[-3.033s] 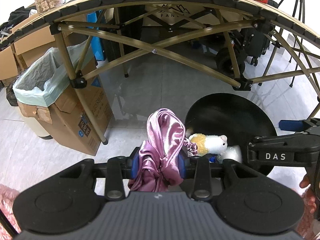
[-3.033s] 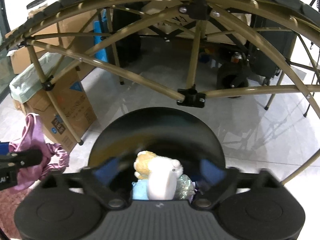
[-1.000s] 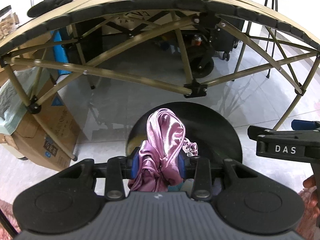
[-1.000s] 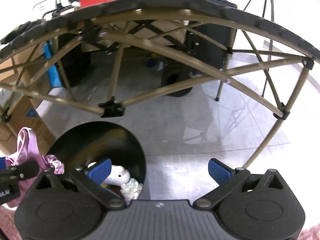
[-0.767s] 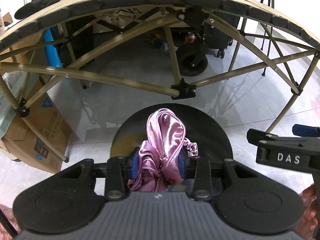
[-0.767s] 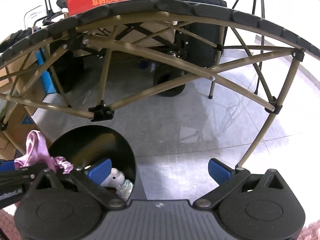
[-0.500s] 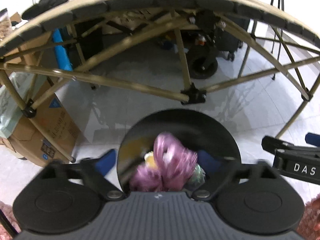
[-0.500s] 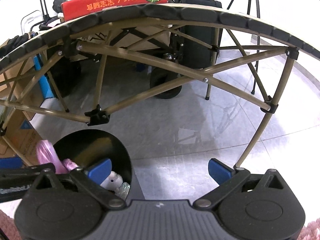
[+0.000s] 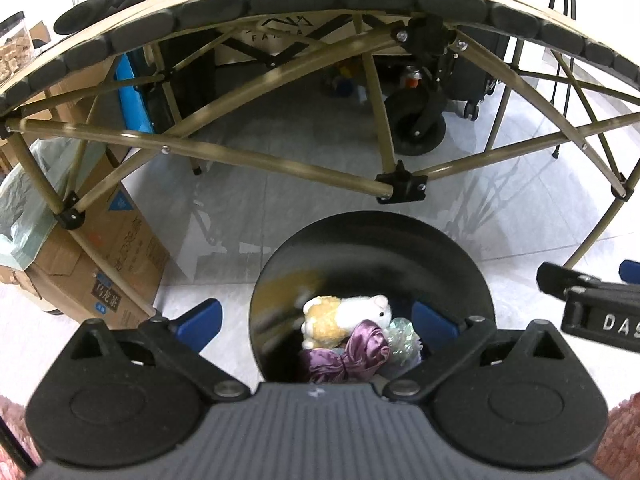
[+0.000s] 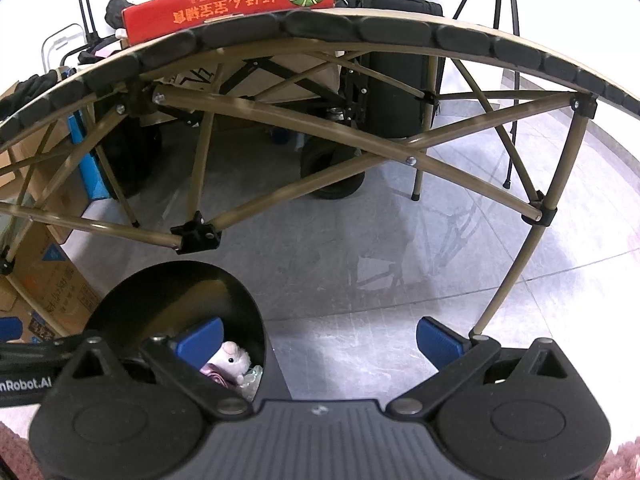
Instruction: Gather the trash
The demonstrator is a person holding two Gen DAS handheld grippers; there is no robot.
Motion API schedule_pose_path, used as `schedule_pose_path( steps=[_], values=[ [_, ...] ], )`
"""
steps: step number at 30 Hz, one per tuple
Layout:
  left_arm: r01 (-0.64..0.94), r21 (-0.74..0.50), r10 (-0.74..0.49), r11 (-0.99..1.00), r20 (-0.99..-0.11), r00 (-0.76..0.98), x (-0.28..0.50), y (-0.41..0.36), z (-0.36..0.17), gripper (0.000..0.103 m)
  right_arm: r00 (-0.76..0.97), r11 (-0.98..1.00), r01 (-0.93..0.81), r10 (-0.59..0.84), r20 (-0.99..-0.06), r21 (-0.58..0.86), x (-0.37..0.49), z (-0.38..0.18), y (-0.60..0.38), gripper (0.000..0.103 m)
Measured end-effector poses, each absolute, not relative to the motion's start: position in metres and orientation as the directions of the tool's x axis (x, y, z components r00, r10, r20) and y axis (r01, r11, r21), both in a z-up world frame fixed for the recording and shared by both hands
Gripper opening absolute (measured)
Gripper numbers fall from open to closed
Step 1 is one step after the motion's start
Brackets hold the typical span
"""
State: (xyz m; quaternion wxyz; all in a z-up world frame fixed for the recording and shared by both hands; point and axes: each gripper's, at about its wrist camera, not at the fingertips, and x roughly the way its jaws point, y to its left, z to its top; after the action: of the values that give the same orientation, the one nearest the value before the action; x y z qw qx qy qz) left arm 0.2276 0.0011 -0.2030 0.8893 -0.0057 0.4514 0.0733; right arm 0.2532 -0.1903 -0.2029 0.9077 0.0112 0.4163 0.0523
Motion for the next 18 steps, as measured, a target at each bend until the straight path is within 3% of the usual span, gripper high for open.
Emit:
schedule_pose_path(
  steps=[9, 18],
  values=[
    [-0.159, -0.009, 0.091, 0.987, -0.784, 0.614, 0.192, 0.029, -0.177, 0.103, 0.647, 0.983, -0.14, 0.184, -0.74, 0.123, 0.229, -0.187, -0.191, 0.103],
    [-0.125, -0.078, 0.035, 0.989, -0.699, 0.714, 0.139, 0.045, -0.111, 0.103, 0.704, 0.949, -0.27, 0.311, -0.639, 0.164, 0.176, -0.109, -0.19, 0.103]
  ],
)
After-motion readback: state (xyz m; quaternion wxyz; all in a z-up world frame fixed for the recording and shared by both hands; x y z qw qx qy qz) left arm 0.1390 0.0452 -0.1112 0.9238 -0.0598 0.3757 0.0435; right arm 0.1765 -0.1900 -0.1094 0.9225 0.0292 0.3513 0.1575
